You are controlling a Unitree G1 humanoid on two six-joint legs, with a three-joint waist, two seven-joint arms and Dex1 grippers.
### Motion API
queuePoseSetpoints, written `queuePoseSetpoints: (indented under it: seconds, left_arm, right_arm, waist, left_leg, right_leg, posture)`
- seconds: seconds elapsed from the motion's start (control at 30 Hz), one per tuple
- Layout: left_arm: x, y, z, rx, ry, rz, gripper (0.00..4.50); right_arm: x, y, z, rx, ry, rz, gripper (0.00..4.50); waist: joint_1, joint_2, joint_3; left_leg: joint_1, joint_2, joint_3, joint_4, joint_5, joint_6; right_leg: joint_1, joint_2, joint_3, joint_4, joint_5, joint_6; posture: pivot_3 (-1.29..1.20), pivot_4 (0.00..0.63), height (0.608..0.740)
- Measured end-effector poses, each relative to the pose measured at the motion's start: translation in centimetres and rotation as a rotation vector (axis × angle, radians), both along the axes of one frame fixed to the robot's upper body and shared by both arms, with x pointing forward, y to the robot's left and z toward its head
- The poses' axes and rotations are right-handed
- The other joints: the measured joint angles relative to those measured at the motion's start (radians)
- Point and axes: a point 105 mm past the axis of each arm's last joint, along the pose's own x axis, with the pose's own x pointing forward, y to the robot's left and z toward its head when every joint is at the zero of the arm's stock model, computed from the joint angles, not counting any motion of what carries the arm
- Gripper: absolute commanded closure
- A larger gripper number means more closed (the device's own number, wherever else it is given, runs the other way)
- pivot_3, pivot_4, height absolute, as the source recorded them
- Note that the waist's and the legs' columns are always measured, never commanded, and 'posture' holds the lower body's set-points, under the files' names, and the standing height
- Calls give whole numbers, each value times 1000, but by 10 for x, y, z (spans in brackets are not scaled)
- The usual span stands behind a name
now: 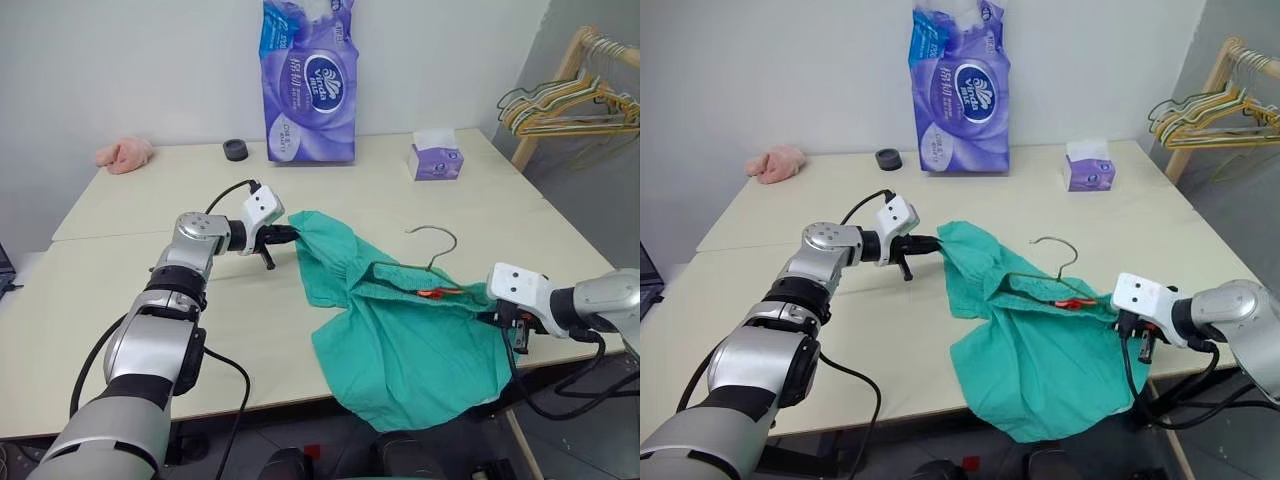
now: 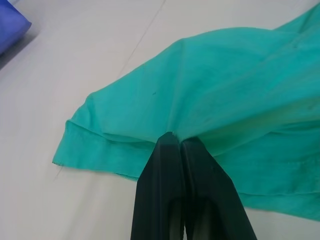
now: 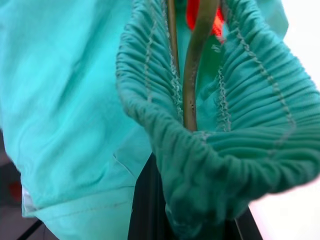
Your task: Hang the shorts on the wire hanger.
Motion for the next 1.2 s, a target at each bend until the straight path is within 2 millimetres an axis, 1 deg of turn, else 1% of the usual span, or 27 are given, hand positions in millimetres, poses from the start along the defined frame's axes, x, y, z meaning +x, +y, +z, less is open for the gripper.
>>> queuePoseSetpoints:
  seconds: [0.07, 0.13, 0.27, 0.43, 0.57, 0.67, 0.77, 0.87, 0.97, 1.0, 1.07, 1.1, 1.2]
  left_arm:
    - [-2, -1, -1, 1, 9, -19, 4480]
    - [-4, -1, -5, 1, 18, -23, 4480]
    - [-6, 1, -10, 1, 29, -16, 4480]
    - [-10, 6, -22, 15, 38, -7, 4480]
    - [-8, 6, -20, 4, 28, 10, 4480]
    - [-8, -1, -12, -76, 45, 6, 4480]
    - [-13, -10, -6, -105, 48, -44, 4480]
    - [-15, -19, -2, -137, 47, -66, 3909]
    - [-18, -27, 7, -176, 53, -98, 3047]
    - [-19, -30, 13, -179, 39, -116, 2735]
    - [-19, -30, 21, -169, 10, -124, 2109]
    - [-18, -26, 22, -153, -10, -108, 1848]
    - [-10, -12, 24, -120, -55, -35, 1848]
  right_arm:
    - [6, -1, 7, 16, -33, -23, 4500]
    - [9, -6, 11, 23, -42, -47, 4500]
    - [9, -9, 10, 37, -29, -68, 4500]
    - [8, -10, 16, 57, -21, -74, 4500]
    - [6, -10, 17, 64, -12, -68, 4500]
    - [6, -7, 17, 74, -15, -60, 4500]
    - [5, 1, 16, 97, -14, -36, 4500]
    - [6, 5, 16, 105, -15, -25, 4500]
    - [6, 9, 18, 112, -21, -20, 4500]
    - [6, 9, 18, 116, -17, -20, 4500]
    - [5, 9, 17, 118, -10, -26, 4500]
    - [4, 9, 16, 123, 2, -34, 4500]
    - [1, 8, 15, 165, 51, -73, 4500]
  waist:
    - [0, 0, 0]
    - [0, 0, 0]
    - [1, 0, 0]
    - [1, 0, 0]
    - [1, 0, 0]
    - [1, 0, 0]
    - [1, 0, 0]
    - [1, 0, 0]
    - [1, 0, 0]
    - [1, 0, 0]
    - [1, 0, 0]
    - [0, 0, 0]
    - [0, 0, 0]
  left_leg:
    - [0, 0, 0, 0, 0, 0]
    - [0, 0, 0, 0, 0, 0]
    - [0, 0, 0, 0, 0, 0]
    - [0, 0, 0, 0, 0, 0]
    - [0, 0, 0, 0, 0, 0]
    - [0, 0, 0, 0, 0, 0]
    - [0, 0, 0, 0, 0, 0]
    - [0, 0, 0, 0, 0, 0]
    - [0, 0, -1, 0, 0, 0]
    - [0, 0, -1, 0, 0, 0]
    - [0, 0, -1, 0, 0, 0]
    - [0, 0, -1, 0, 0, 0]
    - [0, 0, -1, 0, 0, 0]
  right_leg:
    - [0, 0, 0, 0, 0, 0]
    - [0, 0, 0, 0, 0, 0]
    - [0, 0, 0, 0, 0, 0]
    - [0, 0, 0, 0, 0, 0]
    - [0, 0, 0, 0, 0, 0]
    - [0, 0, 0, 0, 0, 0]
    - [0, 0, 0, 0, 0, 0]
    - [0, 0, 0, 1, 0, 0]
    - [0, 0, 0, 1, 0, 0]
    - [0, 0, 0, 1, 0, 0]
    - [0, 0, 0, 0, 0, 0]
    - [0, 0, 0, 1, 0, 0]
    - [0, 0, 0, 1, 0, 0]
  posture:
    - [-197, 54, 740]
    - [-196, 53, 740]
    - [-194, 52, 740]
    - [-193, 52, 740]
    - [-190, 50, 740]
    - [-186, 47, 740]
    - [-184, 47, 740]
    - [-182, 46, 740]
    - [-185, 45, 740]
    - [-185, 45, 740]
    - [-194, 45, 740]
    - [-194, 45, 740]
    - [-206, 46, 740]
